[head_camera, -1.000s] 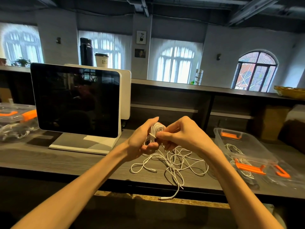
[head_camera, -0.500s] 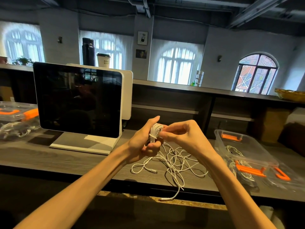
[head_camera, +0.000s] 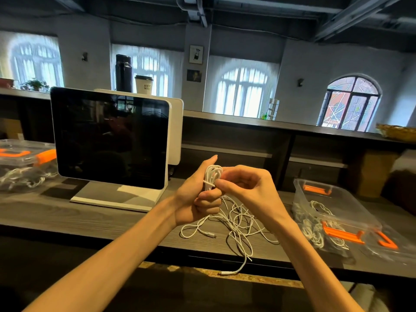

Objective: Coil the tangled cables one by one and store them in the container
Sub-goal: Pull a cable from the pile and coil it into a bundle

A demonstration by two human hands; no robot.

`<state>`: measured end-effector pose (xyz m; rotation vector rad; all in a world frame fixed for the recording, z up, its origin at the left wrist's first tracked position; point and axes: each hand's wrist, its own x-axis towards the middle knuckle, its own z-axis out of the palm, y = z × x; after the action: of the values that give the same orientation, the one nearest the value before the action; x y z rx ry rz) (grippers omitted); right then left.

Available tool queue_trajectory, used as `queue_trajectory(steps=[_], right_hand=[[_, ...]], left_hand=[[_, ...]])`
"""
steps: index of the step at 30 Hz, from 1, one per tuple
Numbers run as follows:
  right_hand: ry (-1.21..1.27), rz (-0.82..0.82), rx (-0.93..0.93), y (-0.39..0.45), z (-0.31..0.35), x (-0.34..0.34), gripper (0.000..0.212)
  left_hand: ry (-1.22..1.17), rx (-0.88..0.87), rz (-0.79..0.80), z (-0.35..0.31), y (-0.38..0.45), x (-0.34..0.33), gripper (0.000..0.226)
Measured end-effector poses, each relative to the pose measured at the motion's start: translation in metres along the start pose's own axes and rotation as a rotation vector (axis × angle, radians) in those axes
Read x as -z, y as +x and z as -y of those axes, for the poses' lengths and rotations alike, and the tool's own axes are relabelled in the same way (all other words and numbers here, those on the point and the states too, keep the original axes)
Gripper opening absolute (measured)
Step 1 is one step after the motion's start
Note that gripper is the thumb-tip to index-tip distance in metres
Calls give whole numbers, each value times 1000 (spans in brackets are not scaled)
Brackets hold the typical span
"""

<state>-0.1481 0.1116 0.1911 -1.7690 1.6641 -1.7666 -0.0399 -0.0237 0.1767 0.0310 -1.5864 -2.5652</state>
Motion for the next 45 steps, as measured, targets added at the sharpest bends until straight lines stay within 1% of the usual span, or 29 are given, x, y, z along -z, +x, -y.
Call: queue_trajectory(steps=[3,5,6,8,10,11,13,15,16,17,19,22,27,29,30,31,33,34,36,37,38,40,41,42,43,45], right_hand=[[-94,-125,40,0,-5,-7,12],[-168,-183,66,-2,-9,-10,23],[-206,-181,73,-3,-10,-9,27],[-274,-108,55,-3,-10,-3,29],[-318,10,31,-2,-8,9,27],[-322,38,40,-1,-6,15,23],[-271,-17,44,3,-4,25,13],[-254,-92,8,7,-1,27,13],[-273,-92,1,10,0,25,15],[-299,-74,2,11,0,23,16],[-383,-28,15,13,1,18,14],[-530,50,-24,15,2,14,11],[-646,117,-30,18,3,9,7],[-676,105,-3,18,0,3,7],[-656,71,-5,17,-3,0,7],[-590,17,-29,17,-4,-3,8],[-378,-101,-121,16,-7,-5,10],[-282,-141,-168,15,-7,-6,9],[-153,-180,-272,14,-7,-7,7],[-92,-181,-312,14,-6,-7,8],[-15,-181,-329,14,-5,-6,10],[146,-249,-294,18,-2,5,14],[151,-302,-251,20,1,16,15],[82,-328,-199,22,4,26,15],[-23,-309,-140,23,7,35,14],[-222,-176,-63,22,11,39,15]], left_hand=[[30,-2,16,-1,0,-4,62],[105,14,29,-2,-1,-7,62],[144,23,35,-3,-2,-8,62],[245,9,0,-3,-2,-9,63],[360,-75,-89,-2,-1,-7,62],[417,-130,-140,-2,-1,-6,62],[622,-231,-277,-2,1,-4,59],[896,-316,-372,1,5,-2,63],[1023,-356,-391,4,7,-1,63],[1142,-385,-403,6,9,0,59],[1317,-390,-421,8,12,3,45],[1444,-364,-449,9,16,4,31],[1466,-371,-444,10,14,3,34],[1413,-365,-449,10,13,3,34],[1379,-360,-456,9,13,4,35],[1349,-355,-453,8,13,4,35],[1301,-368,-378,6,12,2,31],[1284,-385,-325,6,11,0,35],[1253,-419,-265,3,11,-2,57],[1262,-425,-249,2,12,0,57],[1281,-414,-227,3,13,3,48],[1356,-306,-171,12,12,15,16],[1376,-235,-142,22,11,22,14],[1363,-188,-133,34,8,29,21],[1338,-162,-156,46,5,36,25],[1322,-174,-216,56,1,46,27]])
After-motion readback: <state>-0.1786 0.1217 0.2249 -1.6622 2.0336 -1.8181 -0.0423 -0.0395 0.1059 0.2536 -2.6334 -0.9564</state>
